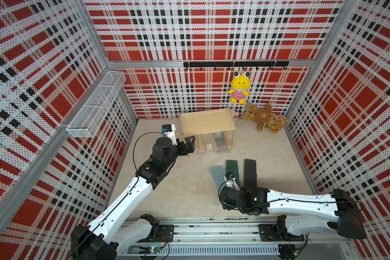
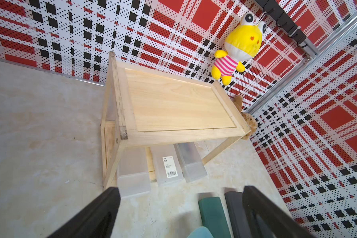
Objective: Remove the pencil cases from the shelf
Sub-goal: Place the pencil case at the center of the board.
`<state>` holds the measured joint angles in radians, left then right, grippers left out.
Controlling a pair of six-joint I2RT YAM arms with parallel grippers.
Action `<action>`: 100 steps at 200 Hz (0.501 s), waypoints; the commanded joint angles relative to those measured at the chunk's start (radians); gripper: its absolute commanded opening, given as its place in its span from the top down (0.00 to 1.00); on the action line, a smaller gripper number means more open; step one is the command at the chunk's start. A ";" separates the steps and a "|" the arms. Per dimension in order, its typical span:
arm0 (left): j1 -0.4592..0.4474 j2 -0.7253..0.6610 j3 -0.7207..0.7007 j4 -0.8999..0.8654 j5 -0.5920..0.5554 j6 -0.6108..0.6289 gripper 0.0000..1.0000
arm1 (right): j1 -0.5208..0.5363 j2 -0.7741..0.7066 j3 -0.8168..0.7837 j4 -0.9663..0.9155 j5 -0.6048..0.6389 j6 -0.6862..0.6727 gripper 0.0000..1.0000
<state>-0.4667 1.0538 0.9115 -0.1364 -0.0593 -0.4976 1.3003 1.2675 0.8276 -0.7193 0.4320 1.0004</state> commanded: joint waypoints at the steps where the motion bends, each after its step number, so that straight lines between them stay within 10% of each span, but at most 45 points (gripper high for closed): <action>1: -0.009 -0.003 0.003 -0.006 -0.021 0.002 0.01 | -0.004 0.021 0.014 0.084 0.034 0.055 0.40; 100: -0.007 0.046 0.001 0.011 -0.018 0.013 0.01 | -0.093 0.200 0.052 0.186 -0.092 0.011 0.38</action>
<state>-0.4713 1.0935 0.9085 -0.1421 -0.0792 -0.4969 1.2217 1.4593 0.8749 -0.5705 0.3634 1.0065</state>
